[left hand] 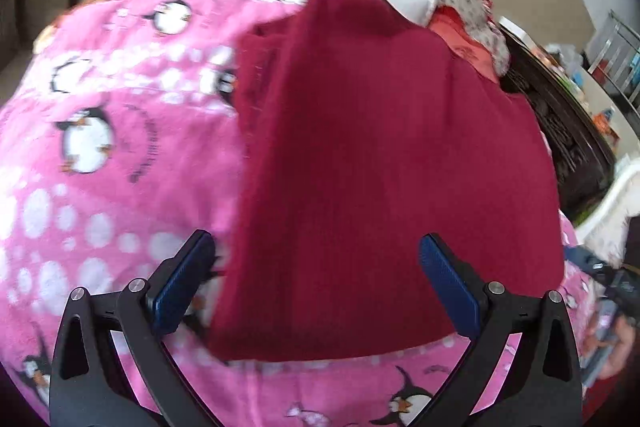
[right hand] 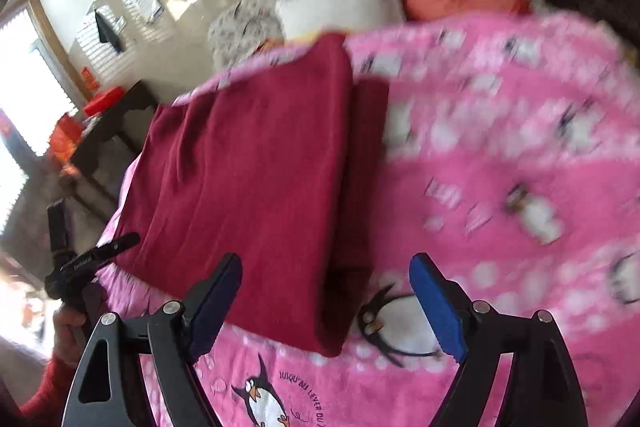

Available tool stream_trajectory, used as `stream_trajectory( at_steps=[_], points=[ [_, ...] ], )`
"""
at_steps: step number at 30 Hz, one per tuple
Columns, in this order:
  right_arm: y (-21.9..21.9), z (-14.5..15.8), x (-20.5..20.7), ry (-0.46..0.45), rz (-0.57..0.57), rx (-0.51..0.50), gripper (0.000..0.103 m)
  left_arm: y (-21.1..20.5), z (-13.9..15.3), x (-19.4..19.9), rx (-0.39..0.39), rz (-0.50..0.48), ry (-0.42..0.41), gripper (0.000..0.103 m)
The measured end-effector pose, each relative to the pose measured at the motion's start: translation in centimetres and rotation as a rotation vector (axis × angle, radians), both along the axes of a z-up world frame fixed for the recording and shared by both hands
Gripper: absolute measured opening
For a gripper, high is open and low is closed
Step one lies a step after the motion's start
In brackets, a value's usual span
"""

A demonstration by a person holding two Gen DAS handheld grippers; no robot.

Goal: Fold small clothes

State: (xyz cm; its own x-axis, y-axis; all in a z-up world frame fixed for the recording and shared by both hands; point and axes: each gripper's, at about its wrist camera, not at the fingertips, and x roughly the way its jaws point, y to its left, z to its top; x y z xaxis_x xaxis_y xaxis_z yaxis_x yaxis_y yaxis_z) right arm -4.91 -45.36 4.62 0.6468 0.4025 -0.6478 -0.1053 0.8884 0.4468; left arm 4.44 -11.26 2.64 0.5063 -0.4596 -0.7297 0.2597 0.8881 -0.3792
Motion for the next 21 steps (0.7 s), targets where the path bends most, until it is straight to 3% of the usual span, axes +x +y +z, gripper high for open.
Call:
stream_trajectory(
  at_steps=[2,3,4,5,6,7,8,12,15,17,19,20,21],
  points=[
    [0.5,-2.1,1.1,0.057,0.038,0.056,0.084,-0.2,-0.2,0.2,-0.042,-0.033,0.014,0.099],
    [0.6,-2.3,1.3,0.037,0.030,0.059,0.078,-0.1,-0.2,0.2,-0.056,-0.028,0.014,0.083],
    [0.7,-2.2,1.4,0.006,0.026,0.059,0.064,0.2,-0.3,0.4,-0.064,-0.013,0.027,0.057],
    [1.0,-2.0,1.7,0.000,0.046,0.066,0.027,0.6,-0.4,0.5,-0.073,-0.004,0.045,0.046],
    [1.2,-1.7,1.3,-0.002,0.060,0.085,0.022,1.2,-0.4,0.7,-0.101,-0.004,0.061,0.032],
    [1.2,-1.3,1.1,-0.018,0.065,0.093,0.020,1.9,-0.5,0.8,-0.147,-0.009,0.081,0.027],
    [1.5,-0.5,0.6,-0.038,0.082,0.091,0.019,2.7,-0.3,0.6,-0.192,-0.009,0.095,0.026],
    [1.8,2.3,-2.7,-0.083,0.154,0.146,0.017,3.7,2.3,-2.1,-0.233,-0.059,0.060,0.024],
    [2.0,4.3,-6.8,-0.110,0.234,0.145,0.017,4.3,4.2,-6.1,-0.191,-0.119,0.055,0.024],
    [2.0,3.9,-9.2,-0.067,0.236,0.120,0.019,5.0,4.0,-8.8,-0.159,-0.132,0.073,0.024],
    [1.7,2.5,-10.2,-0.010,0.171,0.058,0.031,5.4,2.5,-10.5,-0.116,-0.128,0.110,0.025],
    [1.3,1.7,-10.6,0.033,0.096,-0.037,0.047,5.5,1.7,-11.0,-0.092,-0.118,0.133,0.027],
    [0.9,1.4,-10.8,0.046,0.057,-0.091,0.049,5.7,0.8,-11.4,-0.066,-0.097,0.154,0.029]
  ],
)
